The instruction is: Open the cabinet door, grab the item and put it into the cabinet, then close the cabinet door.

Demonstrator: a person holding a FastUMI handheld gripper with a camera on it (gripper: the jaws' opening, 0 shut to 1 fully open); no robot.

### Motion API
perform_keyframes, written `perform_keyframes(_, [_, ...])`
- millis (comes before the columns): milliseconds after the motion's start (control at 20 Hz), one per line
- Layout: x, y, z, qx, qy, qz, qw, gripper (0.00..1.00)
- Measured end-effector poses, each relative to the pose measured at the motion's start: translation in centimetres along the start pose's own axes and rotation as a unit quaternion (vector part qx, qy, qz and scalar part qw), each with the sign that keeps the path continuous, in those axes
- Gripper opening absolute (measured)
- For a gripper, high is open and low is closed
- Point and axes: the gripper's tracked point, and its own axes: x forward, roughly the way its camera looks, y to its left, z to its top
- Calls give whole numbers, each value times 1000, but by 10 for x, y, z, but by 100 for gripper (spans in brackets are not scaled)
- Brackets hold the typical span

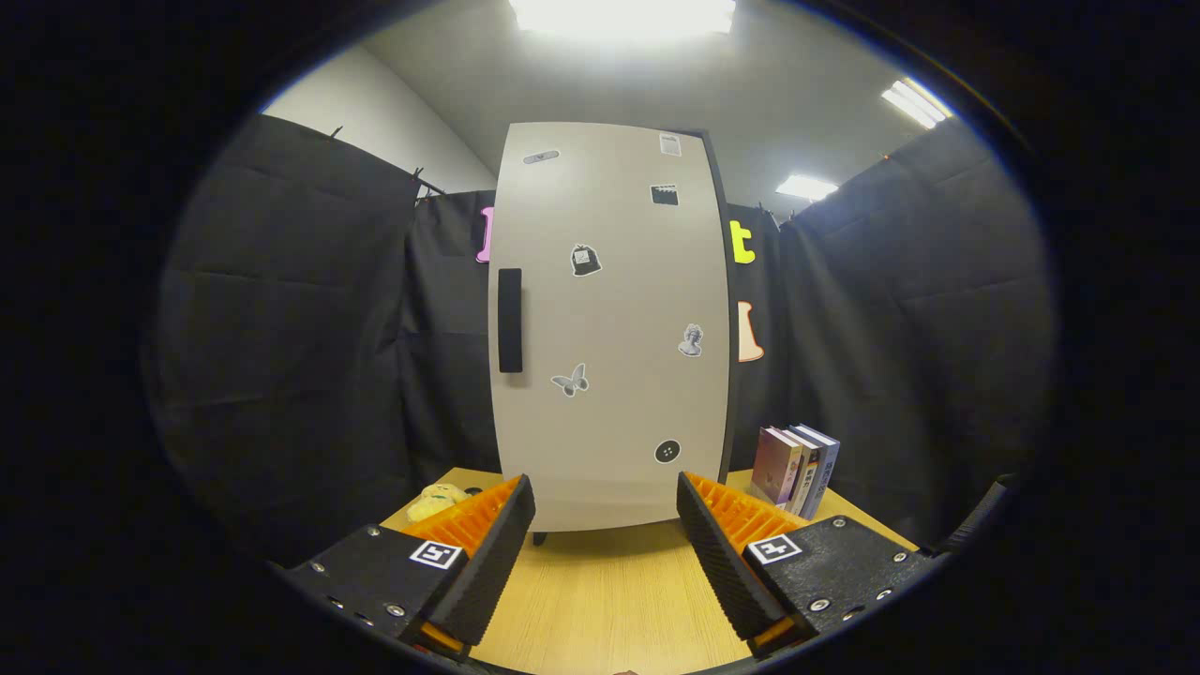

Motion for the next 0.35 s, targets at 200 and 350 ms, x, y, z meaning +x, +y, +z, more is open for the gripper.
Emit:
perform_keyframes(200, [2,3,-1,-1,1,3,1000,95])
perform_keyframes(350, [2,3,-1,-2,-1,4,1000,95])
